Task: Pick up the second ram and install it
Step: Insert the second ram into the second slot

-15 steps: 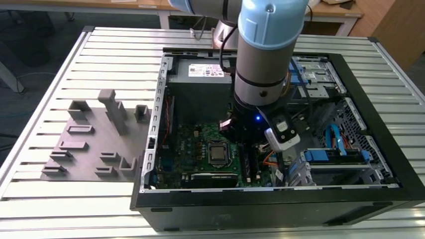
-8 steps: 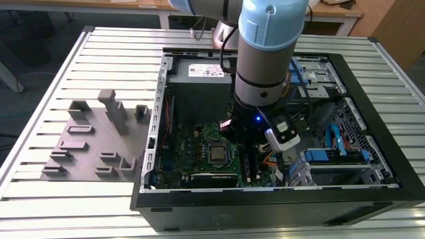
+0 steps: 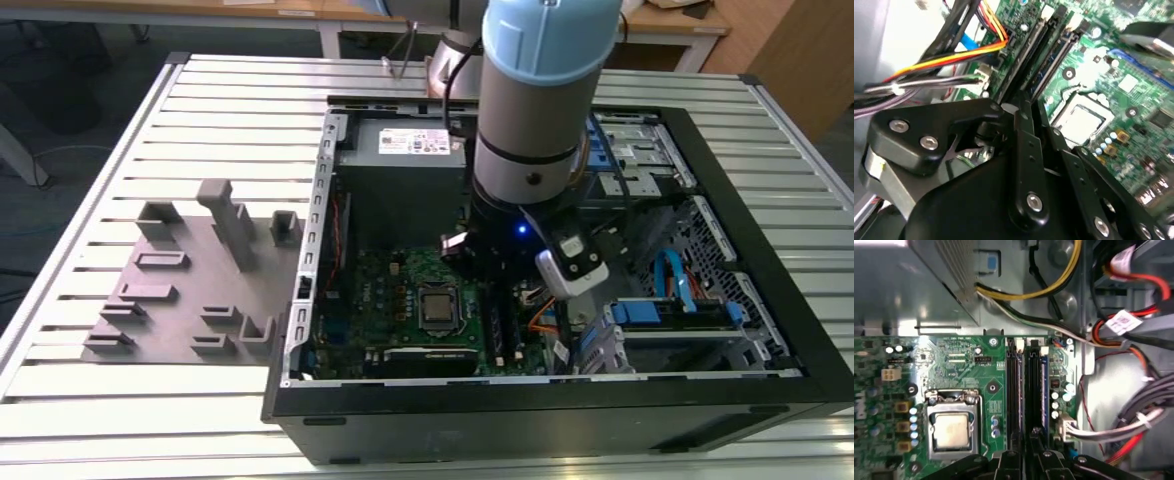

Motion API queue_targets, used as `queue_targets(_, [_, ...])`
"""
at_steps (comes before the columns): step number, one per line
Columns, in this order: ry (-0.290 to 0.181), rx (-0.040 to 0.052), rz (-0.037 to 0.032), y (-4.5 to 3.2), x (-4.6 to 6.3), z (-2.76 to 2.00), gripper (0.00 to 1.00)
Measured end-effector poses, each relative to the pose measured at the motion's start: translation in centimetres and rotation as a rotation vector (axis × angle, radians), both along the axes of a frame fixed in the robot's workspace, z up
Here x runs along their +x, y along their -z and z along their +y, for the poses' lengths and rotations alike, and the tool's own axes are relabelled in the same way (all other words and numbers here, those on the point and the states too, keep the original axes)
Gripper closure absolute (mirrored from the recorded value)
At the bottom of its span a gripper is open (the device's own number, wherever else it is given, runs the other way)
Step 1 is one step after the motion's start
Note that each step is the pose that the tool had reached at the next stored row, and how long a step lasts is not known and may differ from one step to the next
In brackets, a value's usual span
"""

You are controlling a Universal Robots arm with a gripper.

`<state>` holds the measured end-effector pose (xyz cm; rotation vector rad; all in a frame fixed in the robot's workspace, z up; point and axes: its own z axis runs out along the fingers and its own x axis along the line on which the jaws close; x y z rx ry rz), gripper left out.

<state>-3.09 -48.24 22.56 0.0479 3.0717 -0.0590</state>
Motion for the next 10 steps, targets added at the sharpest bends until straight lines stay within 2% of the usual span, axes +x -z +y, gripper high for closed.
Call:
queue_targets(4, [0.0, 0.0, 0.0, -1.61, 0.0, 0.09, 0.84])
queue_targets(5, [0.0, 0.0014, -0.0001, -2.63, 0.0, 0.22, 0.84])
queue_targets(6, [0.0, 0.0072, -0.0002, -2.65, 0.0, 0.27, 0.93])
queue_targets(7, [0.0, 0.01, -0.0002, -2.67, 0.0, 0.31, 0.93])
queue_targets(10, [0.0, 0.0102, -0.0002, -2.66, 0.0, 0.31, 0.93])
